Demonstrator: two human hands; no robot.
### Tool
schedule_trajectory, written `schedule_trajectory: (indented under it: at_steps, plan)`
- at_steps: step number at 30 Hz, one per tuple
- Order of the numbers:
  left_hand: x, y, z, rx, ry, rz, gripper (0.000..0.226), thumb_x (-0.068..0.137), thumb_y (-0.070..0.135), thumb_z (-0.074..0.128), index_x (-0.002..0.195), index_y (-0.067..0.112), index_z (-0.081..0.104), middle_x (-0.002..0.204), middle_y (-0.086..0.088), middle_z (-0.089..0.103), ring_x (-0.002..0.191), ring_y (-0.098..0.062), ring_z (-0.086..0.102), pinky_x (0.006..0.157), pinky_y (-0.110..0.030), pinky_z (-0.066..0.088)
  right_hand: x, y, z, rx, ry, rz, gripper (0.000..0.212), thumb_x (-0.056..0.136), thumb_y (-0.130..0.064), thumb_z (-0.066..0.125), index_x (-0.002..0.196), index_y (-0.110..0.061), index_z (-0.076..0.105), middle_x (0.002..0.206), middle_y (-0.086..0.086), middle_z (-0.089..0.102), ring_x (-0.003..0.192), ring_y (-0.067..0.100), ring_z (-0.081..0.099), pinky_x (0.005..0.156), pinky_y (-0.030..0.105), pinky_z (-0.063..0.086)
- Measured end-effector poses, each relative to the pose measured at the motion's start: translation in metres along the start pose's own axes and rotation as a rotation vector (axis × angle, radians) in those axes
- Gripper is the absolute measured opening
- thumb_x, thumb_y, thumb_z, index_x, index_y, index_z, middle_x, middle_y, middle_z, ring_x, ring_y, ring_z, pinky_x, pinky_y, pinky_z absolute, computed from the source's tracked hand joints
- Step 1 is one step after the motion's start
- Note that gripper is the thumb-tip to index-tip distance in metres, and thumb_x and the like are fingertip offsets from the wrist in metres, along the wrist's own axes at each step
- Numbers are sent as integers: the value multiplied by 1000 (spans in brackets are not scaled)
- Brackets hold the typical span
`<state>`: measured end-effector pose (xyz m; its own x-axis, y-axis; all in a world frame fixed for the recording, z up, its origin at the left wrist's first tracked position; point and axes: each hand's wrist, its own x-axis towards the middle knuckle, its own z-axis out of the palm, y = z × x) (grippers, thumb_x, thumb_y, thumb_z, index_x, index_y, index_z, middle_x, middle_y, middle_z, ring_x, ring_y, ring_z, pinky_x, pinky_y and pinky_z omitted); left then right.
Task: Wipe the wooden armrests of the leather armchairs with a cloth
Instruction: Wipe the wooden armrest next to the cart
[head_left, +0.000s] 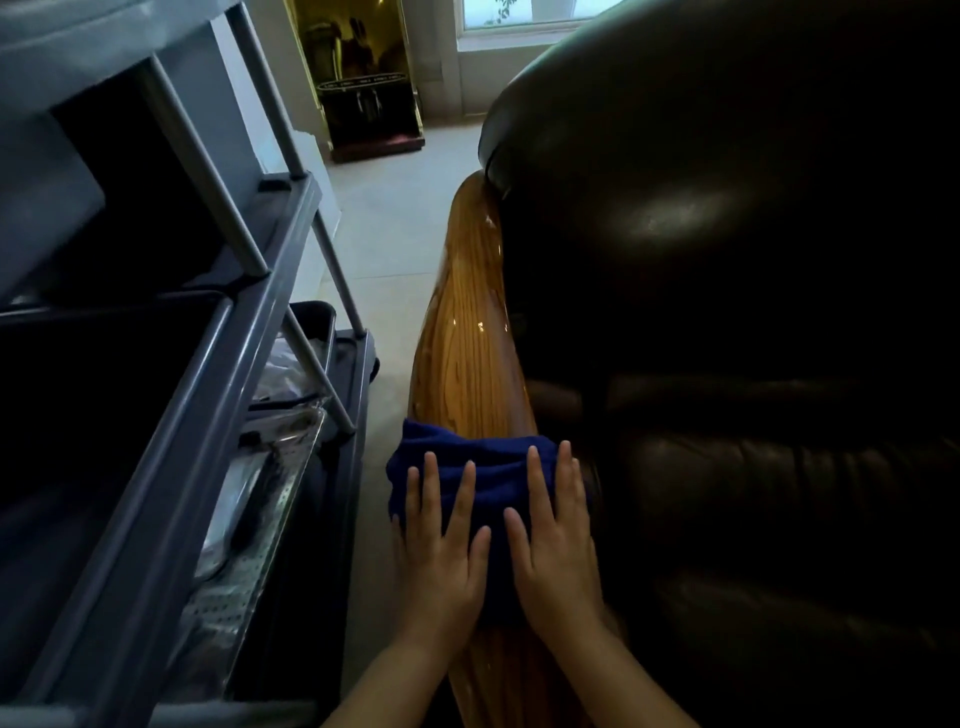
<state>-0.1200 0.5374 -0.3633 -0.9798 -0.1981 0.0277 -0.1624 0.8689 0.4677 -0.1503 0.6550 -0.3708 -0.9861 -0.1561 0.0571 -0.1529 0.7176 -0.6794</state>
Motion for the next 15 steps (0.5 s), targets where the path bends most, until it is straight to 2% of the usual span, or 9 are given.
schedule_trajectory:
  at_steps: [2,4,7,11,15]
  plan:
    - [13,6,-1,-32,49,9,62,83,52,12,140,31,-3,151,3,-20,141,-16,-21,116,-38,-2,14,-1,2,14,11,-1,63,90,-53,21,129,-52,-28,142,-22,-40,136,4,-25,111,39,19]
    - [27,10,-5,-32,76,13,60,84,50,14,140,32,4,152,1,-13,142,-19,-15,114,-38,1,30,-3,0,12,3,-23,65,93,-50,25,129,-53,-29,141,-22,-42,137,5,-24,110,37,21]
    - [53,12,-12,-22,94,4,57,84,50,11,139,38,2,151,4,-15,141,-18,-17,113,-38,1,61,-13,-4,14,4,-46,65,93,-49,27,127,-54,-28,141,-21,-42,137,6,-24,108,35,21]
    - [108,15,-23,0,100,8,57,84,50,13,139,39,2,153,1,-11,141,-19,-13,112,-39,6,113,-27,-7,53,-20,-25,63,93,-49,27,129,-55,-25,142,-21,-41,142,14,-12,106,37,28]
    - [167,11,-31,-15,40,22,56,93,44,27,136,43,-8,153,3,-17,144,-21,-9,115,-43,15,172,-37,-9,106,-80,-14,61,94,-47,28,128,-55,-22,141,-19,-40,142,15,-12,114,41,23]
